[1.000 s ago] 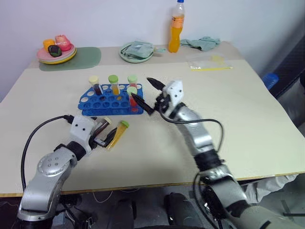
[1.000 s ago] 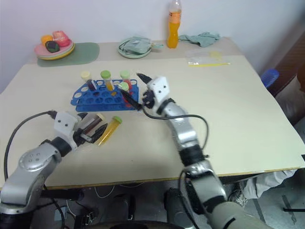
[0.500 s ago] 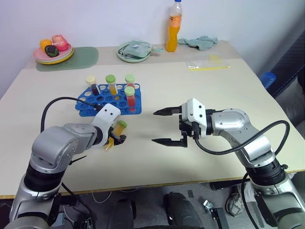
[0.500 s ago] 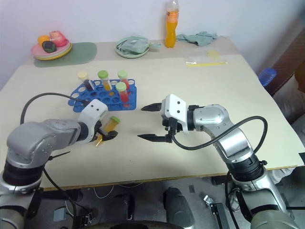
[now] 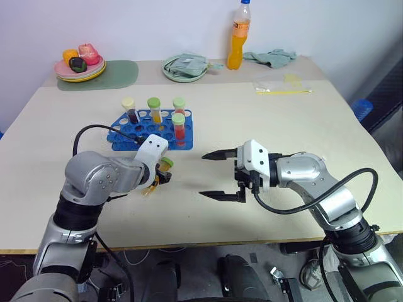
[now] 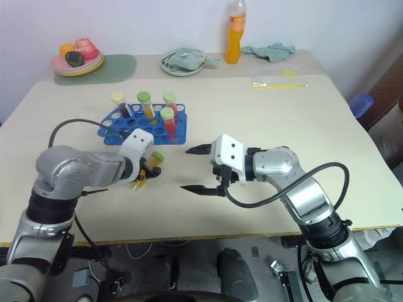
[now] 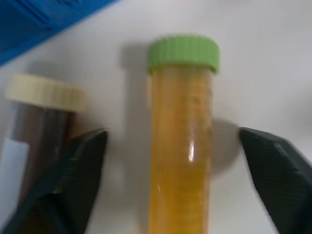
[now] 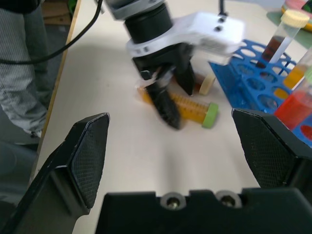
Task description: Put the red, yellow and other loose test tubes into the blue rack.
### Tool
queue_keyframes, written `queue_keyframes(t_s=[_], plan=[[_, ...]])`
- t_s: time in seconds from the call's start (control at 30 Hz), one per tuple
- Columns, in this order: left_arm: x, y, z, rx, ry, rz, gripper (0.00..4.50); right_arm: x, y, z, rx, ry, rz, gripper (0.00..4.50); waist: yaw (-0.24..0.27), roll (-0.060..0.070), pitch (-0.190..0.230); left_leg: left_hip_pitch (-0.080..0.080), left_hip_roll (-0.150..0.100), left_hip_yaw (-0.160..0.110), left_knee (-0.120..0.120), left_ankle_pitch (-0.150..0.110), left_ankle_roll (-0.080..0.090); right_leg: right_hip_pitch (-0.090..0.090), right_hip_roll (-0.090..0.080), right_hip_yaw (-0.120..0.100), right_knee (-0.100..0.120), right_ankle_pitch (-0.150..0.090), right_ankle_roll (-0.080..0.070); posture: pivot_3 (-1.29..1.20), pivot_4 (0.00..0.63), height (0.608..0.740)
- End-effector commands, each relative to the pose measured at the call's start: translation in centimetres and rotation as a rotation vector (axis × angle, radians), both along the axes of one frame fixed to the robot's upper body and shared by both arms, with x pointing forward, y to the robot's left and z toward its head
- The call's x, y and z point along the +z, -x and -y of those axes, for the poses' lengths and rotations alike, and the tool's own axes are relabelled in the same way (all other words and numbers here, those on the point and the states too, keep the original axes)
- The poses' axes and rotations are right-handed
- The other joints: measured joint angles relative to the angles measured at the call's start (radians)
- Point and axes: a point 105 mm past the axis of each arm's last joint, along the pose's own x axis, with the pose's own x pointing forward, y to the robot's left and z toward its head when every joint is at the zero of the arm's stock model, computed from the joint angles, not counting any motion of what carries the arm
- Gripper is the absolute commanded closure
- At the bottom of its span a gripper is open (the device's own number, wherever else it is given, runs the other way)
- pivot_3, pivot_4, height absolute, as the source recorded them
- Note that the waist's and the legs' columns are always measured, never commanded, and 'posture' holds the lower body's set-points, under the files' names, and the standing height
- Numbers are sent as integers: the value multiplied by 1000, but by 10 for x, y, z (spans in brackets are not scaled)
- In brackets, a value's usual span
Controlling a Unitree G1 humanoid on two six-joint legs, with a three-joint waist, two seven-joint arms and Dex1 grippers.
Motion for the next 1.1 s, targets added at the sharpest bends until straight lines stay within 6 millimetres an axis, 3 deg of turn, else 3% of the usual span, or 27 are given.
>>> queue_keyframes(t_s=[0.03,0.1,0.13,0.23,0.37,0.4,0.5,0.6,0.7,0.87,0.93,1.1], plan=[[7,-1,-1,3,-3,15,2347,9,6,-5,22,-15,58,0,-4,0,0,0,0,0,0,0,0,0,0,0,0,0,0,0,150,740],[8,1,-1,-4,-5,10,3382,8,7,-6,21,-19,57,0,-4,0,0,0,0,0,-1,0,0,-1,0,0,0,0,0,0,150,740],[8,2,-2,-8,-7,8,3670,9,7,-6,21,-21,57,0,-4,0,0,0,0,0,-1,0,0,-1,0,0,0,0,0,0,150,740],[17,9,-5,-51,-5,7,3694,9,7,-7,20,-24,57,0,-4,0,0,0,0,0,-1,0,-1,-1,0,0,0,0,0,0,150,740],[47,23,-11,-131,31,97,3694,9,5,-7,13,-30,57,0,-4,0,0,0,0,0,-1,1,-1,-1,0,0,0,0,0,0,150,740],[60,25,-13,-132,104,165,3694,9,3,-7,5,-36,56,0,-4,0,0,-1,0,0,-1,1,-2,-1,0,0,0,0,0,0,150,740],[112,19,-37,-35,83,600,3694,9,-1,-7,-20,-60,47,0,-7,0,0,0,0,2,-2,2,-3,-2,0,1,0,0,0,0,150,740],[133,13,-39,-11,164,805,3694,8,-3,-10,-38,-90,28,0,10,0,0,0,0,1,-3,4,-8,-2,0,1,-1,-1,-2,0,150,740],[150,-1,-42,131,228,1055,3694,5,-3,-17,-45,-119,13,0,28,-1,0,0,0,1,-1,5,-8,2,0,1,-5,-2,-5,0,150,740],[125,-18,-19,106,137,1249,3694,7,-9,-23,-85,-166,10,0,26,-1,0,-1,-1,2,-1,5,-6,5,0,1,-13,2,-3,0,150,740],[110,-27,-14,128,162,1280,3694,9,-13,-22,-115,-192,13,0,28,1,-1,-2,0,2,-3,4,-5,3,0,1,-14,4,1,0,150,740],[94,-40,-11,149,233,1354,3694,10,-16,-20,-155,-204,24,0,26,0,-1,-2,0,1,-2,4,-5,4,0,0,-13,4,1,0,150,740]])
